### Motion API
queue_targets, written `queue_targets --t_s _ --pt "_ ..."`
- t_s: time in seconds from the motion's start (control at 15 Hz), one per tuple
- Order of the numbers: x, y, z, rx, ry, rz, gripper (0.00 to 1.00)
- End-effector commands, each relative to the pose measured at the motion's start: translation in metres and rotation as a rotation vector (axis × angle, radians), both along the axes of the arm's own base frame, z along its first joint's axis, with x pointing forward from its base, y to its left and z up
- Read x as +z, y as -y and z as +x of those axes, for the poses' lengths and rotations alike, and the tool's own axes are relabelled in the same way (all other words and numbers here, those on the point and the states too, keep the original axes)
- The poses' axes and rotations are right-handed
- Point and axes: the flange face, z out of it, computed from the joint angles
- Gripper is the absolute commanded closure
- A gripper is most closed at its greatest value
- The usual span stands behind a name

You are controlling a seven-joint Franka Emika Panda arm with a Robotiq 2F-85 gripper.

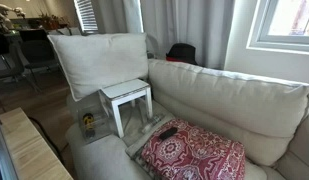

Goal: Put the remote controller on the beige pillow

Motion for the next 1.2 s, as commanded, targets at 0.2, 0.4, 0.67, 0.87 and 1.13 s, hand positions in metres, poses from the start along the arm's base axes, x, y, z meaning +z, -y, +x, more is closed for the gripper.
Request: queue_targets --t_s 0.2,0.4,0.67,0.87,1.13 --pt "0.0 0.0 0.0 0.0 0.0 0.0 0.0" --pt "-0.017 -0.015 0.022 -0.035 0.049 0.068 0.0" --pt "-0.047 -0.038 0.069 -0.14 0.177 0.211 0.0" --pt "-0.091 -0.059 0.105 -0.15 0.182 0.276 0.0" --pt "-0.152 -0.079 0.141 -0.119 0.126 0.305 0.0"
